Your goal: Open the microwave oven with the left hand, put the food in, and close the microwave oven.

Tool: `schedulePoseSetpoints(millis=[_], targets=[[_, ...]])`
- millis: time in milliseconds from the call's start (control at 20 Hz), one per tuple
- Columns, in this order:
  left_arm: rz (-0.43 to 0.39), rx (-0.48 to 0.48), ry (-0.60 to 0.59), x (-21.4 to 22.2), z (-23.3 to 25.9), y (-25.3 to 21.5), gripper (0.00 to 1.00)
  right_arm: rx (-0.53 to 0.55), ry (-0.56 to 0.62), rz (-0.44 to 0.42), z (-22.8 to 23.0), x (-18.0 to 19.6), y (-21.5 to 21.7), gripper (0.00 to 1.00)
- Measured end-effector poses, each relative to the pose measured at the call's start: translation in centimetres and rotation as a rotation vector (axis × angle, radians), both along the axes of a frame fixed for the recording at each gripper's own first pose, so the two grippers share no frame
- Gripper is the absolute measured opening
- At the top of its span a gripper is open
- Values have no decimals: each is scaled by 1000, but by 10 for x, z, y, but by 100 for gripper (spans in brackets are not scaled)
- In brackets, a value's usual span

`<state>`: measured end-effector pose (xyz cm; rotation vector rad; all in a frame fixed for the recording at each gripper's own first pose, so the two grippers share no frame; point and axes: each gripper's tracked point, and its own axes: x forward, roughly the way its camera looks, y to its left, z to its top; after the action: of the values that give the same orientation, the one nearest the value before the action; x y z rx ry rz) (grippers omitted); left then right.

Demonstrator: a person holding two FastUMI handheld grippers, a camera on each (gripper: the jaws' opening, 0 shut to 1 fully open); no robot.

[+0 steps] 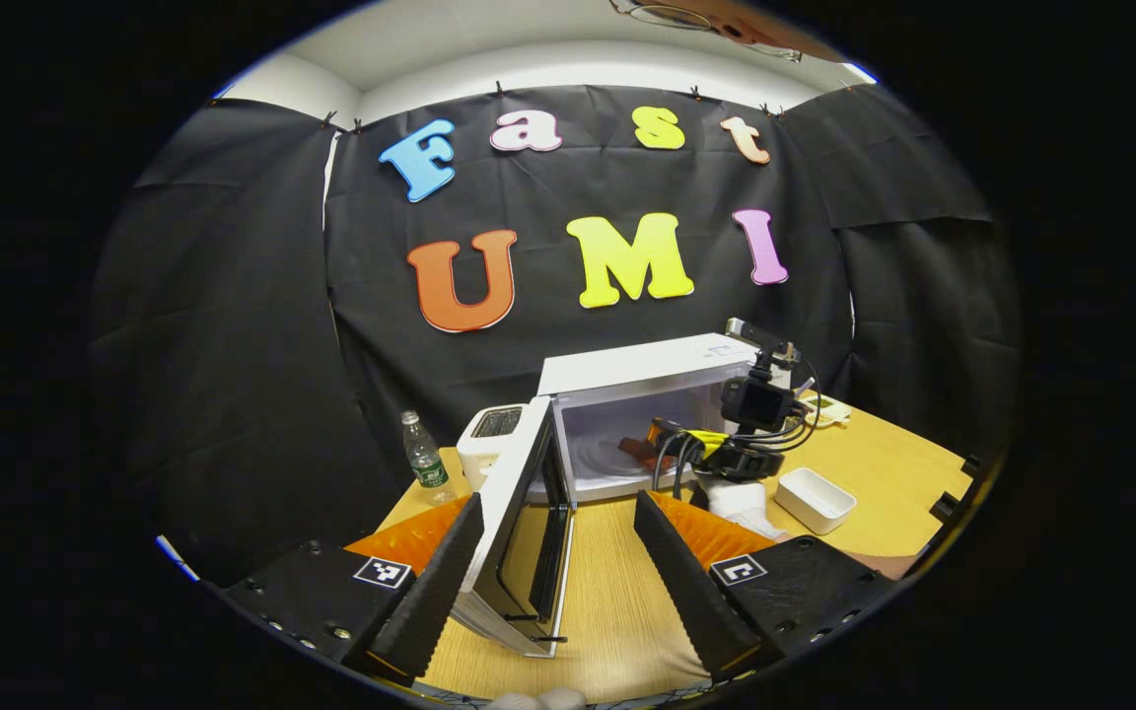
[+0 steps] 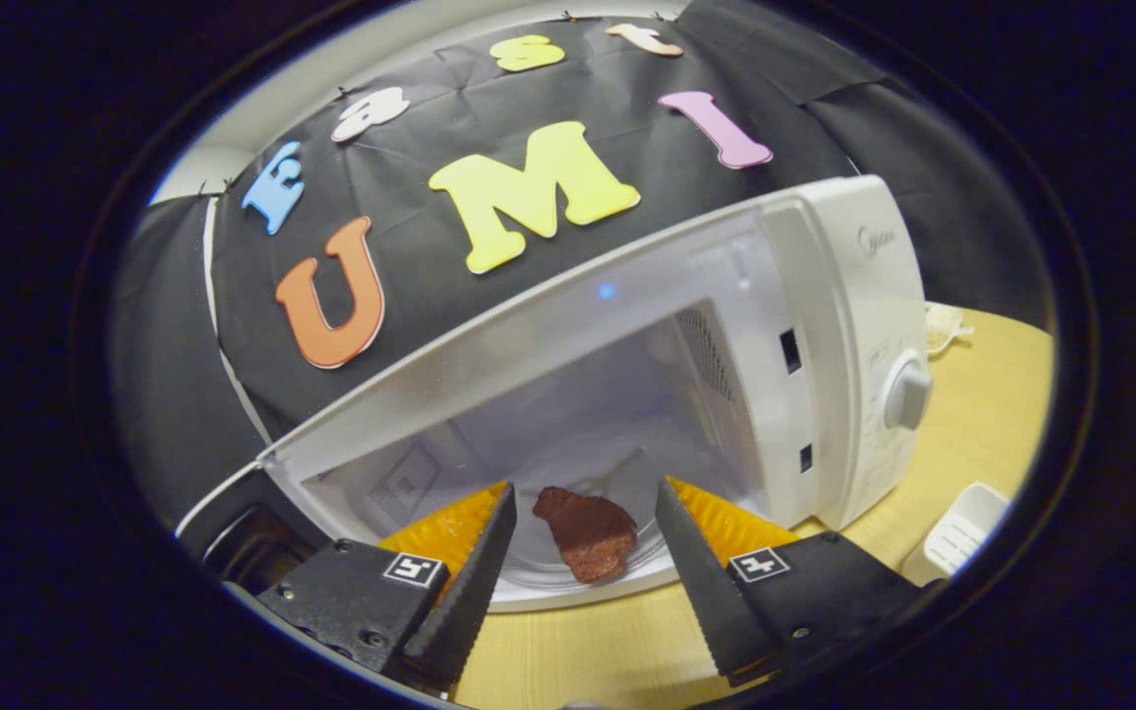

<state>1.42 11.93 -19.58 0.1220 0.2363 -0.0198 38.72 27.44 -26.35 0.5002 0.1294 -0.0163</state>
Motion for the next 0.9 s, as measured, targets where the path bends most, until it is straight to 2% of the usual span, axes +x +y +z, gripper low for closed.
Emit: schedulePoseSetpoints(millis=[100,150,200,250,300,450,500,650,700,850,900], targets=[[5,0,-14,0,12,3,94,-39,6,28,23,-25,-7,94],[9,-3,-18,-1,18,5,94,-55,19,43,34,-39,-11,82],[12,-9,-26,-4,24,7,94,-66,24,63,47,-53,-15,99],[14,-17,-35,-4,30,8,94,-84,34,78,59,-68,-20,89],[20,-20,-44,-5,36,11,94,-105,42,88,73,-83,-27,100],[51,-28,-65,-6,49,23,94,-196,43,106,111,-129,-57,100],[62,-32,-70,-6,51,28,94,-210,49,110,122,-145,-67,90],[79,-35,-90,-3,61,37,94,-258,36,112,158,-195,-96,90],[85,-28,-95,-1,61,41,94,-289,27,102,168,-211,-108,100],[88,-23,-82,-2,54,42,94,-360,15,104,185,-258,-128,100],[88,-22,-76,-2,50,41,94,-377,21,108,185,-274,-132,90]])
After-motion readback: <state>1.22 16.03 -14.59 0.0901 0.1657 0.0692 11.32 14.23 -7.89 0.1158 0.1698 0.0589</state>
